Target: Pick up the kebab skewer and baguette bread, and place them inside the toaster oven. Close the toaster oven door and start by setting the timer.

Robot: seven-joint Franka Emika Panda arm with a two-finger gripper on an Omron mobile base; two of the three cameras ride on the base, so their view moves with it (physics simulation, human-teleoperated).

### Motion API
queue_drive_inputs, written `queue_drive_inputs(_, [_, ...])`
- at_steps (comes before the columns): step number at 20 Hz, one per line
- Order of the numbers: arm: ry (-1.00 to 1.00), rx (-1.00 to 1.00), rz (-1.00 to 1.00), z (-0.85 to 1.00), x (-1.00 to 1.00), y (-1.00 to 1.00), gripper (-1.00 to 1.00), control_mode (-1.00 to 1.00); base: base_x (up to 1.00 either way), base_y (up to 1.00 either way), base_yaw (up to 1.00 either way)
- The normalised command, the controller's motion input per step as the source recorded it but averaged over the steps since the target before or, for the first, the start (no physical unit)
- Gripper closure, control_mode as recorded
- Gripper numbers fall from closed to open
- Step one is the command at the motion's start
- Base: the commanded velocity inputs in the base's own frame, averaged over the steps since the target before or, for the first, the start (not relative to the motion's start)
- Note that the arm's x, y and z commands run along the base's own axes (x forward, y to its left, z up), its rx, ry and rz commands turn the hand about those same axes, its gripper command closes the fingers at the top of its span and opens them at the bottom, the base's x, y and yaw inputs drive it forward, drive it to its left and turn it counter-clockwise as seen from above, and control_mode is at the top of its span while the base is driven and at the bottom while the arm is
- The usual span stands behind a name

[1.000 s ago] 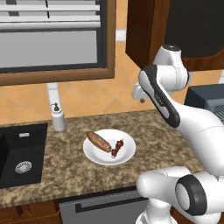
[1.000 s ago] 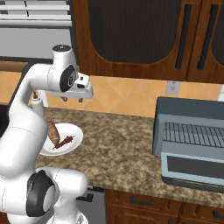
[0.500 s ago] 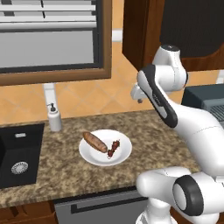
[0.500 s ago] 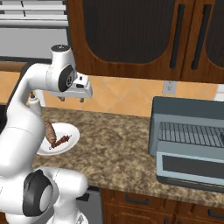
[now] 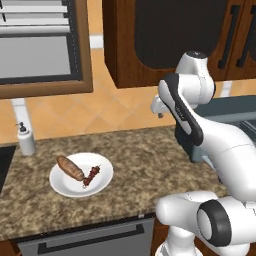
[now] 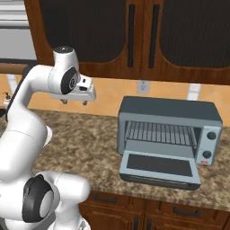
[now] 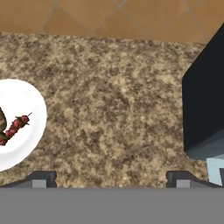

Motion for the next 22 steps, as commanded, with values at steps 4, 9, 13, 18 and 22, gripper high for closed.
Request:
queue_drive_inputs(4, [0.00,0.00,0.00,0.00,0.00,0.00,-1.00,1.00,0.00,-0.45,-0.03])
queue_drive_inputs(9, [0.00,0.00,0.00,0.00,0.00,0.00,-1.00,1.00,0.00,-0.10,-0.01])
queue_drive_inputs(13, [0.00,0.00,0.00,0.00,0.00,0.00,-1.00,1.00,0.00,0.00,0.00])
queue_drive_inputs(18, [0.00,0.00,0.00,0.00,0.00,0.00,-1.00,-1.00,0.00,0.00,0.00])
queue_drive_inputs(22, [0.00,0.00,0.00,0.00,0.00,0.00,-1.00,-1.00,0.00,0.00,0.00])
